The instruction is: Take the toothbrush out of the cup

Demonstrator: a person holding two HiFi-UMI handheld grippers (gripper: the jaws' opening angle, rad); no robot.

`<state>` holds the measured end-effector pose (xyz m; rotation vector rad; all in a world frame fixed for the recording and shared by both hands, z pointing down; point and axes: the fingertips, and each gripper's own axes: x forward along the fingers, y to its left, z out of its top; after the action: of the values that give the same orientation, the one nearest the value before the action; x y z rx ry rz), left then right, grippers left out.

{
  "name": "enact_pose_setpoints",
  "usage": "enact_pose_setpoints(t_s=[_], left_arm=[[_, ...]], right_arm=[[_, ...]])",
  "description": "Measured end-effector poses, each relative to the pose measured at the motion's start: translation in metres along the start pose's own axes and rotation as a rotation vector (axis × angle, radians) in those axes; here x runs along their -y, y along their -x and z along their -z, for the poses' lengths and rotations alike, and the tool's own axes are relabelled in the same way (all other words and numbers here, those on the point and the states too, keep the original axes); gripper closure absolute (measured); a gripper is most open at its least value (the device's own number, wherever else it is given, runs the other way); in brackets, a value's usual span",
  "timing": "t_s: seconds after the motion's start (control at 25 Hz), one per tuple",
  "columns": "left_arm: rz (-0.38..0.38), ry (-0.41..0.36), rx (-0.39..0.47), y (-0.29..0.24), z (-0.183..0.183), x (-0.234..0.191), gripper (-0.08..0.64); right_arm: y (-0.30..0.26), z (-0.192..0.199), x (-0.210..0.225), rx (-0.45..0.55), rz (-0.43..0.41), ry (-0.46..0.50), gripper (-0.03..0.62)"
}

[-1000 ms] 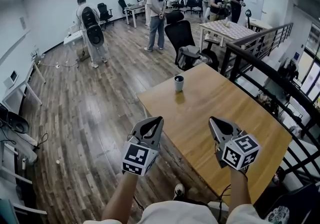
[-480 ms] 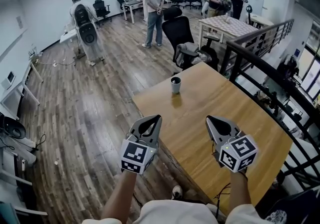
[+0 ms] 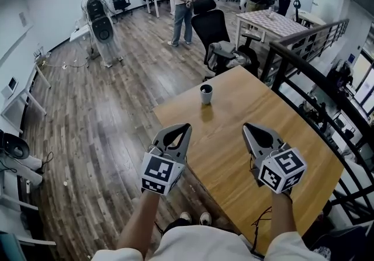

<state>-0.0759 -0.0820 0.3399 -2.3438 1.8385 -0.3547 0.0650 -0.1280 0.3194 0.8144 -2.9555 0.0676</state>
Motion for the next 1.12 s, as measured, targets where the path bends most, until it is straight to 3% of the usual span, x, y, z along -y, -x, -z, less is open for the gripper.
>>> enact_pose_setpoints(t_s=[0.68,1.12], left_arm=[[0.096,0.021,0.011,-0.097,0.022,-0.069,0.551],[0.182,0.021,-0.063,-0.182,0.061,-0.112,0.512]], right_arm=[[-0.081,-0.01,0.061,-0.01,0.107,-0.032,0.597],[-0.141,0.006,0.105,-0.05,0.17,-0.067,0.597]])
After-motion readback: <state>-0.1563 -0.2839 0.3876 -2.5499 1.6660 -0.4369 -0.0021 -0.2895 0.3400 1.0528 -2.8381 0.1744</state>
